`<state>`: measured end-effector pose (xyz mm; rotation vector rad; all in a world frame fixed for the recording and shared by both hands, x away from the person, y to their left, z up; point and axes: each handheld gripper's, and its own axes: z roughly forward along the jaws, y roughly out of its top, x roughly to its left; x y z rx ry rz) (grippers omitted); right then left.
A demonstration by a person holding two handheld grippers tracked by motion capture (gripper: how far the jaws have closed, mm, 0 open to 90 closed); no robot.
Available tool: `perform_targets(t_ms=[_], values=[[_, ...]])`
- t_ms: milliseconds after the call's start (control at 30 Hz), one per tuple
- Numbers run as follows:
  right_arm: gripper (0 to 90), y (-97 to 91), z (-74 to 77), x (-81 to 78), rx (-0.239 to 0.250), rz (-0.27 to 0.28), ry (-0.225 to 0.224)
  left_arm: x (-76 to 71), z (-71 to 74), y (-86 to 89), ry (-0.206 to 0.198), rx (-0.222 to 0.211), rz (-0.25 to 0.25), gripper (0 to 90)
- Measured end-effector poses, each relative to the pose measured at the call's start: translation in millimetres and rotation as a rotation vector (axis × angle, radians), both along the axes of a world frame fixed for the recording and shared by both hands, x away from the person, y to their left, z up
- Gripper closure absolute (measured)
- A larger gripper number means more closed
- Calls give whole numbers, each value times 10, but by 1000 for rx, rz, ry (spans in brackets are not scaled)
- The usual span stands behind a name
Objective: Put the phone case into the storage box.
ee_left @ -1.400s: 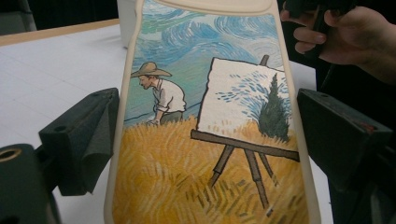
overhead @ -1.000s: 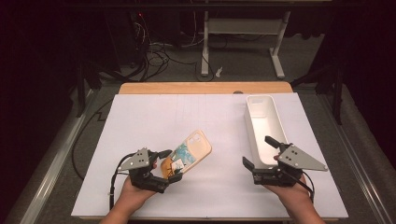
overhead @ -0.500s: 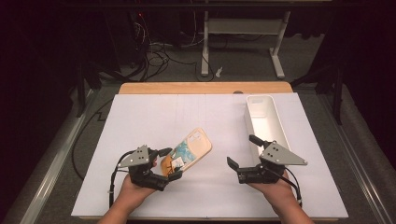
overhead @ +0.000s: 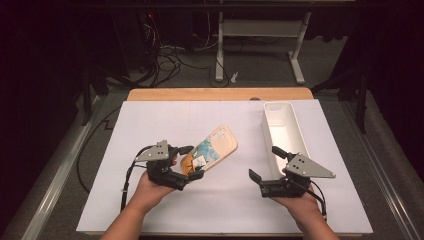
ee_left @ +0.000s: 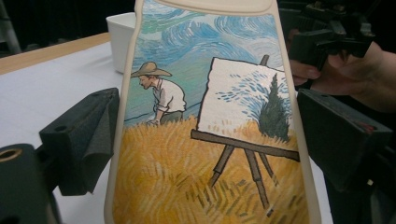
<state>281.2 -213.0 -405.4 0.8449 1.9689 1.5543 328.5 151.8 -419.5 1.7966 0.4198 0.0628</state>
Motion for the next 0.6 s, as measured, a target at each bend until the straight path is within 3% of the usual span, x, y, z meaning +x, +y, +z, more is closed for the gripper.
perform_targets(t_ms=[200,600], values=[[0,3,-24,-4,3,15,9,-40,-180,-87,26,11,-39,116],[1,56,-71,-36,2,88,16,-153,-231,-128,37,8,-118,116]])
